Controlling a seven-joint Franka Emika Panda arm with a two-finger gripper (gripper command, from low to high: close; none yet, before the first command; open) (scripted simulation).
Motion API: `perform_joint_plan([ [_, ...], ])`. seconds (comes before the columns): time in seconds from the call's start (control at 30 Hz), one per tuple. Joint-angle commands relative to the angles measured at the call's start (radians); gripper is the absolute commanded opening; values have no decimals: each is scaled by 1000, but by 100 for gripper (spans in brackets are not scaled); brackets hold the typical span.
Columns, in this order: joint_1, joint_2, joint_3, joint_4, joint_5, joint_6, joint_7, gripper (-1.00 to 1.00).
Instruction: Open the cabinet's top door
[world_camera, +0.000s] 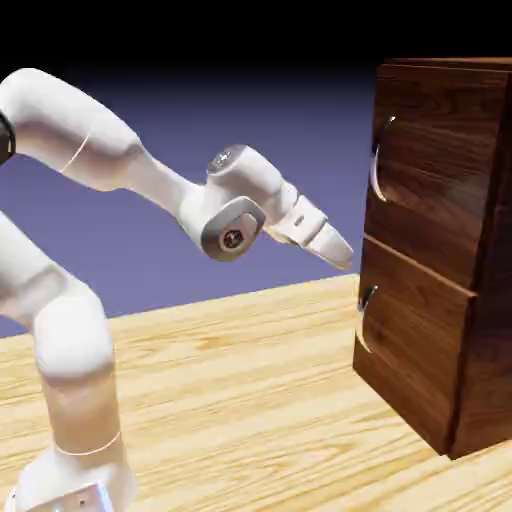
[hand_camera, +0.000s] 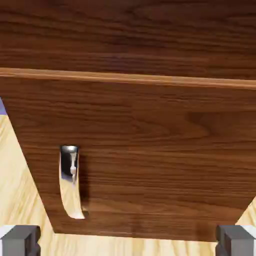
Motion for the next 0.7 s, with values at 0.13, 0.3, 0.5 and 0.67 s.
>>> perform_joint_plan([
  [0.13,-86,-28,87,44,218,-13,97,0],
  [0.3,-173,-55,174,89,435,-25,193,0],
  [0.5,-276,-88,279,142,696,-40,309,0],
  [0.67,-363,-116,366,187,914,-53,405,0],
])
